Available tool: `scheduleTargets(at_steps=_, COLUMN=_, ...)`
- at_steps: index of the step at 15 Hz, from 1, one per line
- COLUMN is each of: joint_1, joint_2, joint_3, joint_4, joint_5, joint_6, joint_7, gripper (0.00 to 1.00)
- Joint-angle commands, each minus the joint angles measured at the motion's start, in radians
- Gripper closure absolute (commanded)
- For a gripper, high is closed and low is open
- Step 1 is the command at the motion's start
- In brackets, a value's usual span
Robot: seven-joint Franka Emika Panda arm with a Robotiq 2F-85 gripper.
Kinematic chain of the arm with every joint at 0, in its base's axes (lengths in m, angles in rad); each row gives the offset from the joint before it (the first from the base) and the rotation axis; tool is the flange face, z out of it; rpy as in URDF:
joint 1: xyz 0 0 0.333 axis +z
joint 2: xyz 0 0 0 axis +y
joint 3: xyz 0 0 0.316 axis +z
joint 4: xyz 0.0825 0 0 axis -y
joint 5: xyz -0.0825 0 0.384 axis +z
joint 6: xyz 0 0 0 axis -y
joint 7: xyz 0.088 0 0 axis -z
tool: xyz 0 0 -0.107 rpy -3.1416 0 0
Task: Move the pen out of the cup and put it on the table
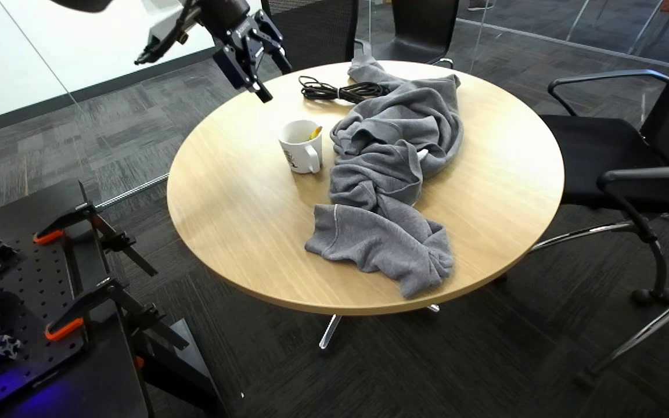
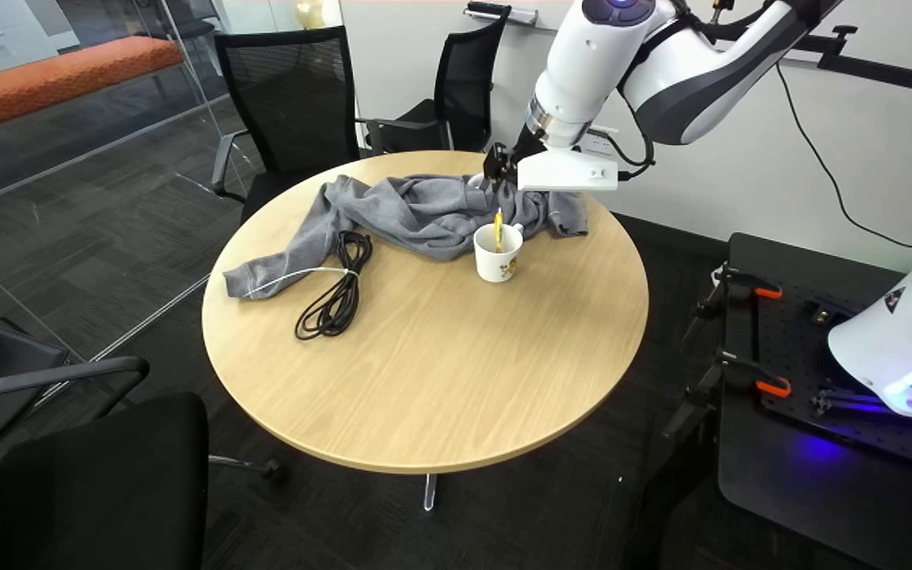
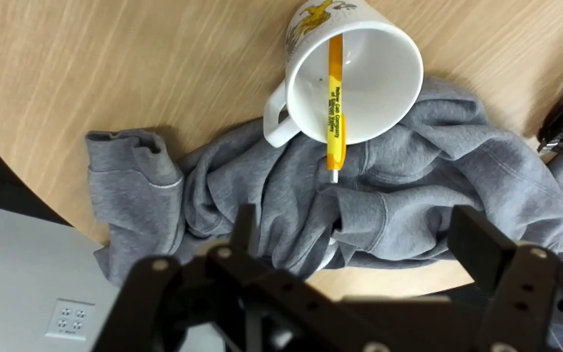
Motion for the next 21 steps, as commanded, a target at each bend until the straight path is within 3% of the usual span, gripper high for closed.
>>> scheduleTargets(at_steps=1, joint_1=0.040, joint_2=0.095, joint_3=-0.030, joint_4=0.078, joint_5=-0.049, joint_6=-0.037, joint_7=0.053, gripper=0.00)
scheduleTargets(at_steps=2, joint_1=0.209, joint_2=0.067, joint_3=-0.210, joint_4=0.080, joint_5=0.032, joint_6=0.026, joint_7=0.009, gripper=0.00)
scheduleTargets(at_steps=3, joint_1=0.249, joint_2=0.078, joint_3=-0.251, joint_4=0.089, joint_5=0.061, joint_6=0.042, joint_7=-0.010, gripper=0.00)
scheduleTargets(at_steps=5, joint_1=0.371, joint_2=0.039, joint_3=-0.396, joint_4=0.056, joint_5=0.125, joint_6=0.089, joint_7=-0.049, gripper=0.00)
scheduleTargets(at_steps=12, joint_1=0.433, joint_2=0.055, joint_3=-0.447, joint_4=0.085, joint_5=0.152, joint_6=0.077, joint_7=-0.039, gripper=0.00)
scheduleTargets(at_steps=13, joint_1=0.339, joint_2=0.094, joint_3=-0.350, joint_4=0.107, joint_5=0.101, joint_6=0.041, joint_7=-0.009, gripper=0.00)
scheduleTargets(at_steps=14, joint_1=0.371, joint_2=0.103, joint_3=-0.379, joint_4=0.117, joint_5=0.112, joint_6=0.032, joint_7=-0.013, gripper=0.00)
scheduleTargets(at_steps=21, joint_1=0.380, joint_2=0.154, joint_3=-0.383, joint_4=0.156, joint_5=0.102, joint_6=0.028, joint_7=-0.003, gripper=0.00)
